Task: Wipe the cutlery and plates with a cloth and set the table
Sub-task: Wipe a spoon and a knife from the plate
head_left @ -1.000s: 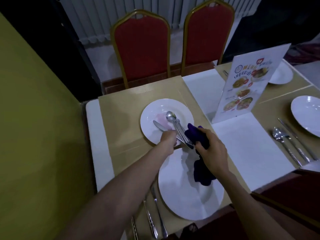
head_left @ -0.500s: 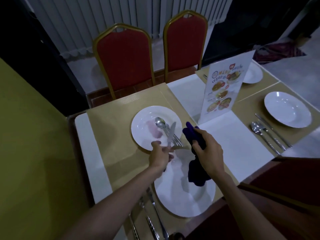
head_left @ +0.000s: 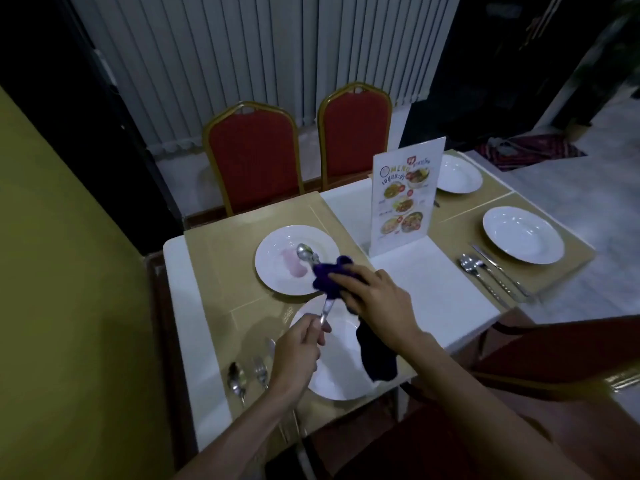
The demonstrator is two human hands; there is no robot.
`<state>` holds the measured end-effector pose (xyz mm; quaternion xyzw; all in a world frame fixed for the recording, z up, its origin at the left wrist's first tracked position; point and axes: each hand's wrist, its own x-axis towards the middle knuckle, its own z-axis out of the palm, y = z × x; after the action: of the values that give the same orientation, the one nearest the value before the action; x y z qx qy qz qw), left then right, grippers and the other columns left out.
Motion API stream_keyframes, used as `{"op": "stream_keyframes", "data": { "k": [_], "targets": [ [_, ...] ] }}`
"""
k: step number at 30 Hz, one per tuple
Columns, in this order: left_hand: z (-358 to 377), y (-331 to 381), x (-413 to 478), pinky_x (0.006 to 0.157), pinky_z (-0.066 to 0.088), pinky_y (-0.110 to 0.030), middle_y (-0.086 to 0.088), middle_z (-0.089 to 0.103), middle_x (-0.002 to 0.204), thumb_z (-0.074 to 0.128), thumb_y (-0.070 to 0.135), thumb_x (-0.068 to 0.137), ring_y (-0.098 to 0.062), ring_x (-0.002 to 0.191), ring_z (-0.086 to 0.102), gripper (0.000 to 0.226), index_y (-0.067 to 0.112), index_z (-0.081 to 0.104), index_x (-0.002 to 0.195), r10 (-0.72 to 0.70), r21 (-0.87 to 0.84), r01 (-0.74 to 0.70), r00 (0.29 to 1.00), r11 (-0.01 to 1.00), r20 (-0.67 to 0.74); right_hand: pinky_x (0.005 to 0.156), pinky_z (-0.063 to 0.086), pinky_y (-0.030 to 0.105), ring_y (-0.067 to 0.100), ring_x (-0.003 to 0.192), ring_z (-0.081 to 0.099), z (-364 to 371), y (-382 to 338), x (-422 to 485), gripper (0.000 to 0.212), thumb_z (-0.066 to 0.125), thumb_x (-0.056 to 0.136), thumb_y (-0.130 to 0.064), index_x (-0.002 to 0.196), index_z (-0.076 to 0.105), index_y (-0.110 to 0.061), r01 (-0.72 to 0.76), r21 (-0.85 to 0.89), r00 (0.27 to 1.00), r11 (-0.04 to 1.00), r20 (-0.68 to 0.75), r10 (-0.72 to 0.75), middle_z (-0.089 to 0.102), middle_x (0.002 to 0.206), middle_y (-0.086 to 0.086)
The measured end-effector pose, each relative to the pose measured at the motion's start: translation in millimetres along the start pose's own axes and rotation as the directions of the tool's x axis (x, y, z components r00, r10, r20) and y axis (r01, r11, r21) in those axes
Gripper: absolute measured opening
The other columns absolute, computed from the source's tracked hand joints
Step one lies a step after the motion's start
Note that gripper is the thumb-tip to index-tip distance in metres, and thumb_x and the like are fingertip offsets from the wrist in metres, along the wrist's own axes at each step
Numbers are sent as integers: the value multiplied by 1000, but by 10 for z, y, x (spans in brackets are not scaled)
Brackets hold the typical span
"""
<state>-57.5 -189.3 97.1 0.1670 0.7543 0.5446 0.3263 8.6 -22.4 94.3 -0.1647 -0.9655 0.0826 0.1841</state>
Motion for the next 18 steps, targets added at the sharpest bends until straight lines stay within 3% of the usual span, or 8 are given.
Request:
{"op": "stream_keyframes", "data": {
  "k": [3,5,7,9,10,14,16,18],
  "targets": [
    [-22,9,-182,48,35,-19,9,56,71,54,27,98,-7,51,41,20,21,69,86,-39,-67,40,999,997,9,68,51,36,25,104,59,-266,236,165,32,48,101,-35,132,57,-38,-249,60,968,967,-20,251,56,135,-9],
    [-47,85,-222,46,37,-17,4,56,76,64,27,93,-10,53,43,11,19,71,93,-83,-151,81,996,985,-10,67,52,38,25,103,60,-473,188,138,33,49,100,-34,132,57,-34,-273,119,945,954,-151,290,58,134,-6],
    [-43,166,-231,47,38,-19,0,56,79,68,24,90,-12,54,43,10,14,70,93,-93,-231,83,995,969,-33,60,51,33,25,95,60,-603,-40,9,35,52,96,-35,129,61,-32,-55,67,973,996,-220,68,59,132,-5],
    [-6,224,-287,52,41,-23,0,62,84,69,23,90,-13,59,48,6,17,69,91,-16,-196,-1,996,981,-86,56,45,29,25,84,58,-538,-190,-134,37,65,88,-30,126,64,-32,265,-92,956,960,-109,-274,61,131,-4],
    [17,262,-350,53,43,-23,1,65,85,69,22,89,-14,63,51,3,19,68,91,29,-166,-48,993,985,-113,55,44,29,25,81,58,-518,-188,-153,39,69,86,-27,124,65,-32,325,-152,940,933,-56,-337,62,131,-3],
    [28,233,-493,49,40,-19,3,64,79,70,15,87,-13,65,50,4,18,69,86,59,-141,-82,985,987,-162,50,50,31,31,81,60,-533,-113,-69,37,73,84,-24,120,68,-32,87,-101,979,991,-175,-103,64,126,-1],
    [4,258,-498,49,40,-21,2,62,76,70,16,88,-14,61,48,1,17,69,87,29,-179,-62,983,982,-181,49,50,32,29,81,60,-490,-215,-172,45,77,79,-23,122,65,-31,237,-170,959,956,-118,-259,62,128,-2],
    [-18,271,-500,49,40,-21,3,62,74,70,19,89,-13,60,49,1,18,69,89,56,-179,-89,981,980,-186,49,48,31,25,80,60,-504,-295,-270,36,67,86,-30,122,65,-33,327,-190,934,926,-84,-348,62,128,-5]
  ]
}}
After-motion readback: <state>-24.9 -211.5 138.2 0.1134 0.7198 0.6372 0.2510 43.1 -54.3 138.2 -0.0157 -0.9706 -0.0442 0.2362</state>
